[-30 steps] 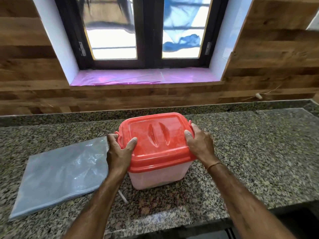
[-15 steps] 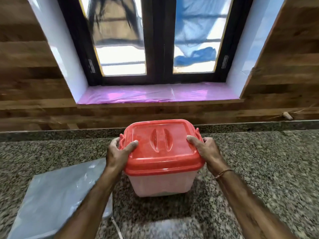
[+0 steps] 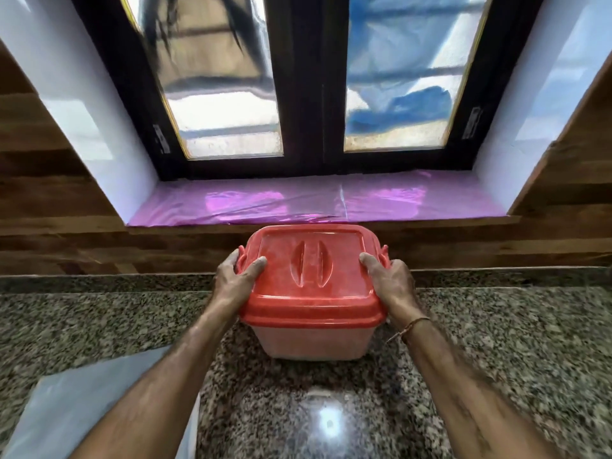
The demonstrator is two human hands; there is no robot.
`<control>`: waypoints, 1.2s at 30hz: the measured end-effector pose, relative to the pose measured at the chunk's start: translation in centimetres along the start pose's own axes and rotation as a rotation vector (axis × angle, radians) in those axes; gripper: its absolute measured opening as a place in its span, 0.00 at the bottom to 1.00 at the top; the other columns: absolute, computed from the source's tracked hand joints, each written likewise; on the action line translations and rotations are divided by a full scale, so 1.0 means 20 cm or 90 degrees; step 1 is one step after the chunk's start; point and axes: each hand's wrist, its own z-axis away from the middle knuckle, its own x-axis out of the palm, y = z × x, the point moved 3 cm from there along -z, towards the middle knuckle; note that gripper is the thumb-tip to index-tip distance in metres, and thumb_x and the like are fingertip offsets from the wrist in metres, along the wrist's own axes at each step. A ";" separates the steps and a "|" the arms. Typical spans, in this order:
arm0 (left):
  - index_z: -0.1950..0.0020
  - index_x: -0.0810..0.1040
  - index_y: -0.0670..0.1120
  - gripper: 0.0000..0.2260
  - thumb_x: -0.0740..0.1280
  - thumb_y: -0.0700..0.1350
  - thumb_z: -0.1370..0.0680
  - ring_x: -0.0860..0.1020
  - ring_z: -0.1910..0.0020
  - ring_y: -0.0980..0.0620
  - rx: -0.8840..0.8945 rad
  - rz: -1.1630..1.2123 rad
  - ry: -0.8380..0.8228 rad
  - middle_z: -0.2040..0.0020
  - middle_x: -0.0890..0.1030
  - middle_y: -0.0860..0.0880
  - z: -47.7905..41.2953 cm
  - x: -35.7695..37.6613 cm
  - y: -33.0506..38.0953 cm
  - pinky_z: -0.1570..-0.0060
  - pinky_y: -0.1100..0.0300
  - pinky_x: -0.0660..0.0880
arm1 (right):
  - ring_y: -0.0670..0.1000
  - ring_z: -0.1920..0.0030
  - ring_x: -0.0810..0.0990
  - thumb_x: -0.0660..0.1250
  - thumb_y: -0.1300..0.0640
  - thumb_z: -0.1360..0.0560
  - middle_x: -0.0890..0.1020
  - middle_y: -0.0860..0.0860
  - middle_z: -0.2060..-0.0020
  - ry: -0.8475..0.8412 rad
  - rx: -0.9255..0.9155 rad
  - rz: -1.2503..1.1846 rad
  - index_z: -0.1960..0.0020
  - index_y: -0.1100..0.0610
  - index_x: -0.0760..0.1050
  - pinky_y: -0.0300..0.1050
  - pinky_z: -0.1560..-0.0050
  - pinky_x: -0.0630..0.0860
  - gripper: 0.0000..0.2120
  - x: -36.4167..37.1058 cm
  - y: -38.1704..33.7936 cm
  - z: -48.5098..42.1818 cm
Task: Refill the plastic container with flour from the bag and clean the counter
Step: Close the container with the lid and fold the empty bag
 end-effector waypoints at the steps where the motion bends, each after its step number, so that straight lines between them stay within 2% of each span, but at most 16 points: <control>1: 0.22 0.72 0.48 0.40 0.76 0.63 0.30 0.81 0.36 0.48 0.002 -0.002 0.001 0.30 0.80 0.49 -0.01 0.00 -0.01 0.34 0.47 0.78 | 0.54 0.61 0.85 0.71 0.34 0.32 0.86 0.52 0.63 0.006 -0.001 -0.007 0.59 0.57 0.82 0.48 0.60 0.81 0.25 0.00 0.01 -0.01; 4: 0.22 0.71 0.48 0.41 0.76 0.64 0.31 0.81 0.36 0.47 0.007 0.002 0.006 0.30 0.79 0.47 -0.01 0.01 -0.01 0.33 0.47 0.78 | 0.54 0.60 0.85 0.72 0.33 0.33 0.86 0.52 0.61 0.009 0.003 -0.038 0.56 0.57 0.82 0.49 0.59 0.82 0.26 0.01 0.01 -0.01; 7: 0.22 0.70 0.46 0.37 0.75 0.60 0.26 0.80 0.36 0.45 0.016 0.002 0.000 0.31 0.80 0.45 -0.01 0.01 -0.01 0.34 0.48 0.78 | 0.53 0.59 0.83 0.72 0.31 0.34 0.85 0.53 0.58 0.011 0.011 -0.042 0.51 0.57 0.81 0.45 0.62 0.77 0.30 -0.01 0.00 0.01; 10: 0.20 0.66 0.44 0.38 0.68 0.65 0.23 0.78 0.33 0.44 0.009 0.003 -0.011 0.29 0.77 0.43 0.11 -0.04 -0.01 0.35 0.52 0.75 | 0.55 0.58 0.82 0.63 0.27 0.29 0.85 0.54 0.57 0.040 0.029 -0.136 0.50 0.59 0.81 0.49 0.58 0.78 0.34 0.00 0.03 0.10; 12: 0.18 0.62 0.45 0.42 0.62 0.71 0.23 0.76 0.34 0.46 -0.014 0.009 -0.007 0.26 0.74 0.43 0.27 -0.15 -0.13 0.37 0.54 0.73 | 0.56 0.54 0.81 0.56 0.27 0.24 0.84 0.55 0.54 0.091 0.071 -0.229 0.47 0.59 0.81 0.53 0.54 0.77 0.36 0.01 0.16 0.24; 15: 0.20 0.64 0.47 0.44 0.63 0.74 0.27 0.76 0.32 0.42 -0.096 -0.088 0.040 0.27 0.74 0.42 0.52 -0.67 -0.71 0.34 0.44 0.75 | 0.56 0.52 0.78 0.59 0.27 0.30 0.81 0.59 0.50 0.145 0.160 -0.337 0.44 0.56 0.77 0.51 0.56 0.74 0.34 0.37 0.53 0.78; 17: 0.23 0.66 0.46 0.40 0.68 0.70 0.26 0.74 0.31 0.38 -0.131 -0.197 0.079 0.29 0.75 0.40 0.59 -0.88 -0.97 0.35 0.42 0.74 | 0.55 0.51 0.76 0.59 0.35 0.27 0.82 0.59 0.50 0.134 0.143 -0.245 0.44 0.55 0.76 0.47 0.60 0.71 0.27 0.49 0.67 1.02; 19: 0.24 0.66 0.44 0.39 0.71 0.66 0.26 0.70 0.30 0.34 -0.182 -0.285 0.118 0.29 0.72 0.36 0.59 -0.96 -1.06 0.35 0.40 0.72 | 0.55 0.53 0.79 0.63 0.40 0.24 0.82 0.52 0.55 0.011 0.065 -0.101 0.49 0.51 0.76 0.48 0.57 0.76 0.15 0.60 0.66 1.15; 20: 0.23 0.64 0.45 0.41 0.72 0.66 0.27 0.68 0.29 0.34 -0.201 -0.322 0.136 0.28 0.70 0.35 0.59 -1.01 -1.09 0.34 0.39 0.70 | 0.56 0.52 0.81 0.66 0.40 0.26 0.82 0.51 0.55 -0.072 0.038 -0.043 0.49 0.49 0.76 0.52 0.53 0.80 0.13 0.67 0.64 1.19; 22: 0.21 0.60 0.48 0.44 0.73 0.68 0.28 0.65 0.27 0.33 -0.245 -0.372 0.168 0.24 0.65 0.34 0.59 -1.14 -1.18 0.31 0.37 0.66 | 0.54 0.49 0.82 0.69 0.42 0.27 0.82 0.51 0.51 -0.224 -0.050 0.074 0.45 0.49 0.77 0.53 0.47 0.81 0.15 0.85 0.59 1.29; 25: 0.16 0.53 0.51 0.47 0.76 0.61 0.27 0.58 0.22 0.32 -0.331 -0.312 0.157 0.19 0.55 0.32 0.66 -1.49 -1.41 0.26 0.41 0.59 | 0.57 0.35 0.77 0.70 0.38 0.29 0.78 0.54 0.37 -0.357 -0.120 0.263 0.32 0.56 0.72 0.53 0.37 0.76 0.32 1.27 0.59 1.53; 27: 0.15 0.51 0.49 0.47 0.77 0.54 0.25 0.56 0.20 0.35 -0.346 -0.263 0.123 0.18 0.53 0.34 0.70 -1.63 -1.51 0.25 0.46 0.58 | 0.59 0.35 0.76 0.71 0.35 0.31 0.77 0.55 0.36 -0.337 -0.090 0.304 0.31 0.55 0.69 0.53 0.40 0.76 0.36 1.42 0.59 1.63; 31: 0.16 0.55 0.55 0.49 0.79 0.61 0.30 0.52 0.19 0.34 -0.324 -0.408 0.035 0.18 0.50 0.34 0.74 -1.74 -1.65 0.23 0.43 0.56 | 0.62 0.39 0.80 0.76 0.49 0.28 0.81 0.59 0.39 -0.272 0.023 0.295 0.30 0.59 0.70 0.51 0.43 0.77 0.31 1.50 0.59 1.72; 33: 0.21 0.65 0.54 0.44 0.80 0.62 0.33 0.62 0.24 0.33 -0.286 -0.437 0.007 0.22 0.60 0.34 0.77 -1.74 -1.70 0.29 0.42 0.64 | 0.62 0.45 0.84 0.75 0.49 0.33 0.86 0.59 0.47 -0.228 0.061 0.274 0.40 0.60 0.80 0.53 0.46 0.81 0.25 1.44 0.64 1.70; 34: 0.27 0.71 0.53 0.40 0.80 0.63 0.34 0.68 0.30 0.33 -0.252 -0.460 0.005 0.27 0.67 0.36 0.79 -1.75 -1.71 0.34 0.43 0.68 | 0.62 0.49 0.86 0.74 0.47 0.37 0.87 0.58 0.52 -0.232 0.087 0.247 0.45 0.60 0.83 0.57 0.49 0.83 0.25 1.40 0.69 1.66; 36: 0.39 0.76 0.52 0.31 0.79 0.65 0.35 0.72 0.37 0.36 -0.173 -0.522 0.010 0.36 0.72 0.39 0.77 -1.77 -1.71 0.41 0.45 0.72 | 0.59 0.55 0.86 0.75 0.45 0.43 0.88 0.57 0.56 -0.265 0.125 0.196 0.48 0.58 0.84 0.66 0.50 0.83 0.27 1.31 0.86 1.56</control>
